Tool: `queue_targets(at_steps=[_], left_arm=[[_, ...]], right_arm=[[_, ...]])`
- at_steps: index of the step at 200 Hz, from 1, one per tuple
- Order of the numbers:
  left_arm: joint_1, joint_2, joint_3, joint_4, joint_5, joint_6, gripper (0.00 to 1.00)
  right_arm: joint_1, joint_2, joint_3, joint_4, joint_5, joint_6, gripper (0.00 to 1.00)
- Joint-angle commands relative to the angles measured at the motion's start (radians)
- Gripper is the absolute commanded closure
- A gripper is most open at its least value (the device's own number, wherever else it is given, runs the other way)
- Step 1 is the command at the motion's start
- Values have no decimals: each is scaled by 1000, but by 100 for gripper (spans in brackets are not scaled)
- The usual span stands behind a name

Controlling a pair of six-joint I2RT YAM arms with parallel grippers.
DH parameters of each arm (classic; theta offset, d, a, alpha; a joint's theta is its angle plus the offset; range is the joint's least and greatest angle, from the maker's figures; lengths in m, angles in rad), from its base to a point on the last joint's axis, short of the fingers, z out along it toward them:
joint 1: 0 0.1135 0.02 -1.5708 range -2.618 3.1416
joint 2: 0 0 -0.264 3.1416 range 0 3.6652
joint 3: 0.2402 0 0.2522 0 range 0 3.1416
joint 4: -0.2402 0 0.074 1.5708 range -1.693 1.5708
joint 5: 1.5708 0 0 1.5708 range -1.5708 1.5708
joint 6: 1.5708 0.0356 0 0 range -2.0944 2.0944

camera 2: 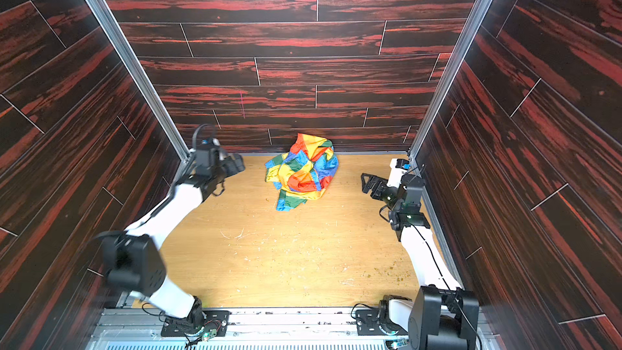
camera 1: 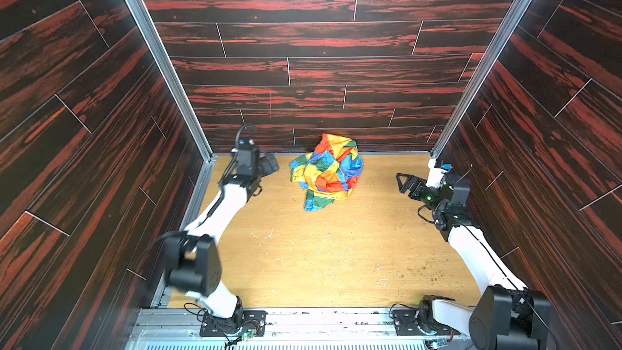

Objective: Unzip the jacket
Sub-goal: Flatten out the jacket at the center of the board.

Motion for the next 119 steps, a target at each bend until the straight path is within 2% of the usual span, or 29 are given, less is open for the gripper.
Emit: queue_targets(at_steps=[1, 33, 74, 100, 112, 119], left_arm=[[-59, 162, 156, -212, 134, -149, 2], [-129, 395, 379, -272, 150, -252, 2], [-203, 584, 553, -270, 133, -384, 5], [-228, 708, 695, -269, 168, -450, 27], [-235, 757, 782, -312, 184, -450, 48], [-239, 770, 825, -341, 186, -432, 65]], right_arm=[[27, 25, 39, -132, -58, -2, 1], [88, 16, 53, -209, -58, -43, 2], [210, -40, 15, -240, 52, -34, 3], [263, -62, -17, -230, 100, -26, 4], [284, -65, -17, -237, 115, -34, 5], [296, -65, -12, -251, 133, -42, 5]])
